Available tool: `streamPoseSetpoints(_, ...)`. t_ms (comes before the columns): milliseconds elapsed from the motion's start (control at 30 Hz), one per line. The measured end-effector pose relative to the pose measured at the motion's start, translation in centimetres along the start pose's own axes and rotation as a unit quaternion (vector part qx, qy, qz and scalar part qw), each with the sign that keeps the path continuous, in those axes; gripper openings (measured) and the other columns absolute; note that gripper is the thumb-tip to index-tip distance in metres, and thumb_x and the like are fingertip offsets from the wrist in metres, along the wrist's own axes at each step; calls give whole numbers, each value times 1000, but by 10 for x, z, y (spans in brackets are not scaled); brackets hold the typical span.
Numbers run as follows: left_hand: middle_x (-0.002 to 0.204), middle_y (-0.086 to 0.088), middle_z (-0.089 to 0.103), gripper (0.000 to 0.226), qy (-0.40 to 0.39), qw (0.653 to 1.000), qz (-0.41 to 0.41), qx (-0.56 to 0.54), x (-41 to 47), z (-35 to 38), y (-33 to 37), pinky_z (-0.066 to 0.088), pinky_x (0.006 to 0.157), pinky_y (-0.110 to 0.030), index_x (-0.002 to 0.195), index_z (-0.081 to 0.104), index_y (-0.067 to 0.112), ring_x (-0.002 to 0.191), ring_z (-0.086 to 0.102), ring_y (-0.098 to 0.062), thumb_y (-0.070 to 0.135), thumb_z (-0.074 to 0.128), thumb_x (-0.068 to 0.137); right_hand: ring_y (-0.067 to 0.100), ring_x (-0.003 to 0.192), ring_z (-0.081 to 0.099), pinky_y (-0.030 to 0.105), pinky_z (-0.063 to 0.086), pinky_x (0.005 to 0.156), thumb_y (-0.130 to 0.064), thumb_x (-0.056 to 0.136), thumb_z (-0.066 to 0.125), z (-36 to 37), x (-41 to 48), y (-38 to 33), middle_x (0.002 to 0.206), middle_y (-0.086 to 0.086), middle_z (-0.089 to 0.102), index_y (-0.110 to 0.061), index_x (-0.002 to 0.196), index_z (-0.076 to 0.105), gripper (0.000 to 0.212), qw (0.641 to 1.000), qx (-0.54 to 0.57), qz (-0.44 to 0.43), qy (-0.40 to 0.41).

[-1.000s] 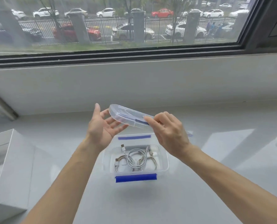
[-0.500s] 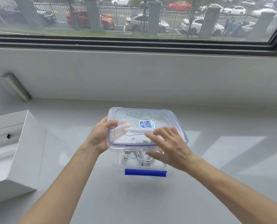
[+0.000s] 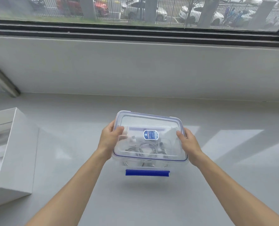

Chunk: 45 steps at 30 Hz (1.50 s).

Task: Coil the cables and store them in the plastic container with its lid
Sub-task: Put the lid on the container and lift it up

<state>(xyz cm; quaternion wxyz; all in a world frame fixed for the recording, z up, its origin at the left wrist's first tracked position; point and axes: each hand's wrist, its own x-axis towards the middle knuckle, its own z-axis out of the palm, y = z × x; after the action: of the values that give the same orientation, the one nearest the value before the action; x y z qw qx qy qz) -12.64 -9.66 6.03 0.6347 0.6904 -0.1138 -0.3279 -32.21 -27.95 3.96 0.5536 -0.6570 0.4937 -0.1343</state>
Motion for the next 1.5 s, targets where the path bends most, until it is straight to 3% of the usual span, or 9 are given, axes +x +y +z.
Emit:
streamPoseSetpoints(100, 93, 2, 63, 13, 30, 983, 62, 172, 2, 1, -17, 49, 75, -33, 91, 62, 23, 86, 60, -18, 28, 50, 90, 23, 107, 54, 41, 44, 96, -36, 96, 42, 4, -6, 10, 113, 0, 58, -22, 122, 50, 30, 999, -28, 4, 18)
streamPoseSetpoints(233, 103, -6, 55, 19, 60, 956, 95, 270, 10, 4, -26, 46, 87, -39, 73, 53, 21, 100, 52, -23, 27, 47, 91, 21, 99, 50, 32, 38, 84, -34, 99, 36, 6, -5, 15, 108, 1, 55, -18, 122, 49, 31, 999, -47, 1, 27)
streamPoseSetpoints(433, 117, -3, 54, 25, 69, 957, 76, 271, 12, -4, -36, 40, 98, -36, 110, 60, 11, 111, 51, -22, 22, 45, 94, 20, 99, 47, 29, 33, 83, -31, 100, 35, 15, 1, 13, 110, 1, 53, -15, 124, 48, 32, 997, -70, -4, 25)
streamPoseSetpoints(633, 101, -2, 63, 23, 50, 968, 20, 245, 10, -7, -53, 49, 88, -44, 96, 60, 20, 96, 59, -24, 32, 40, 94, 18, 102, 44, 29, 33, 88, -29, 100, 34, 18, 2, 17, 116, -1, 51, -15, 128, 46, 34, 996, -81, -3, 23)
streamPoseSetpoints(1000, 132, -3, 52, 42, 16, 961, -13, 277, 9, -7, -61, 38, 102, -43, 135, 37, 19, 118, 48, -26, 38, 28, 99, 30, 102, 49, 34, 35, 83, -31, 101, 29, 22, -2, 26, 119, 14, 55, -7, 122, 43, 35, 995, -99, -22, 17)
streamPoseSetpoints(1167, 141, -4, 46, 47, 13, 956, -20, 293, 13, -9, -67, 35, 106, -42, 142, 28, 22, 127, 44, -28, 41, 26, 99, 27, 116, 48, 37, 37, 97, -35, 100, 26, 25, -1, 27, 132, 10, 52, -11, 136, 38, 44, 992, -123, -25, 27)
streamPoseSetpoints(1300, 139, -12, 46, 49, 28, 927, -9, 373, 19, -9, -67, 36, 103, -45, 138, 32, 15, 125, 42, -32, 42, 26, 97, 23, 92, 47, 33, 36, 82, -32, 100, 31, 26, -4, 24, 113, 12, 59, -10, 123, 47, 36, 992, -113, -34, 54)
streamPoseSetpoints(1400, 149, -12, 30, 59, 42, 877, 28, 477, 30, -6, -56, 28, 107, -46, 144, 24, 14, 136, 27, -30, 44, 37, 95, 24, 109, 50, 36, 39, 94, -43, 95, 40, 22, -4, 26, 126, 7, 55, -17, 134, 41, 47, 994, -99, 1, 43)
streamPoseSetpoints(1500, 147, -11, 33, 66, 29, 856, 119, 502, 51, 5, -33, 28, 108, -45, 143, 28, 15, 136, 27, -29, 45, 52, 89, 24, 126, 44, 44, 39, 104, -56, 82, 57, 14, -9, 28, 141, 2, 44, -28, 144, 26, 74, 996, -74, 54, 1)
